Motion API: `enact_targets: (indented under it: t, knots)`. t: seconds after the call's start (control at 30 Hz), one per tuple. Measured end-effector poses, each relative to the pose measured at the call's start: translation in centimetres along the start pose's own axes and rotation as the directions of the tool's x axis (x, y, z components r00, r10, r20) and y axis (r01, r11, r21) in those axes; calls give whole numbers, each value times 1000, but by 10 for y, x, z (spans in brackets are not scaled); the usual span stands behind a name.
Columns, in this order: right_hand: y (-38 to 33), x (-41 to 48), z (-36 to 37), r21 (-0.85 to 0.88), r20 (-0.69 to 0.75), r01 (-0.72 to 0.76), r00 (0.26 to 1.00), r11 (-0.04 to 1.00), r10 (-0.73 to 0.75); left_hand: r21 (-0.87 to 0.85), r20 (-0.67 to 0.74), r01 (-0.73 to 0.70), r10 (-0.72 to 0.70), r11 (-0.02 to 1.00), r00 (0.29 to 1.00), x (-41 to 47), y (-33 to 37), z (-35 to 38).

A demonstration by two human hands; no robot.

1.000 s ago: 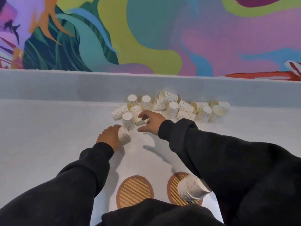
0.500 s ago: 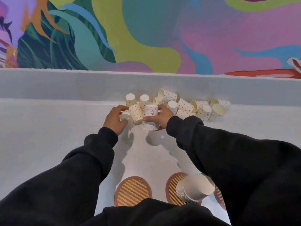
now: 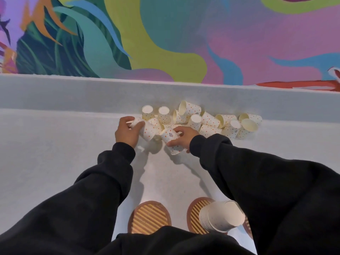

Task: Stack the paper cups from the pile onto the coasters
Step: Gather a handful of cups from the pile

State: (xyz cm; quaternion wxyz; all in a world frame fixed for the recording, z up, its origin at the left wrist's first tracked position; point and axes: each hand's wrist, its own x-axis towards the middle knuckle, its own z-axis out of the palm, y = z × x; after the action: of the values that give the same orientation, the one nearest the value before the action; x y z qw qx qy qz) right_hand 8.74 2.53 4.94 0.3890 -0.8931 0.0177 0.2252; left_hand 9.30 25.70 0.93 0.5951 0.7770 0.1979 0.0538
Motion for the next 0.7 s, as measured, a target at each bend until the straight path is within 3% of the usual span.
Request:
enact_targets:
  t: [0.07,0.23,0.33,0.5,0.6,0.67,0.7]
  knots:
    - [0,1,3,36,8,-15,1000,999,15,-181,51,81,-73,980,996,-4,8,-1]
    - [-3,5,12,184,-12,-10,1000,983,13,-275,260,184,-111,944,959,-27,8,16]
    - [-4,7,13,407,25,-72,997,910,67,-375,299,323,-216,869,929,-33,0,25]
    - [-2,14,11,504,-79,-68,989,861,124,-300,453,372,-212,878,866,-47,-1,50]
    - [2,16,-2,562,-119,-60,981,825,153,-152,350,200,-137,968,927,-40,-4,55]
    - [5,15,-12,566,-130,-54,979,823,154,117,229,-51,23,992,973,-27,-12,53]
    - [7,14,-16,557,-133,-59,978,828,160,287,229,-178,113,941,967,-19,-16,54]
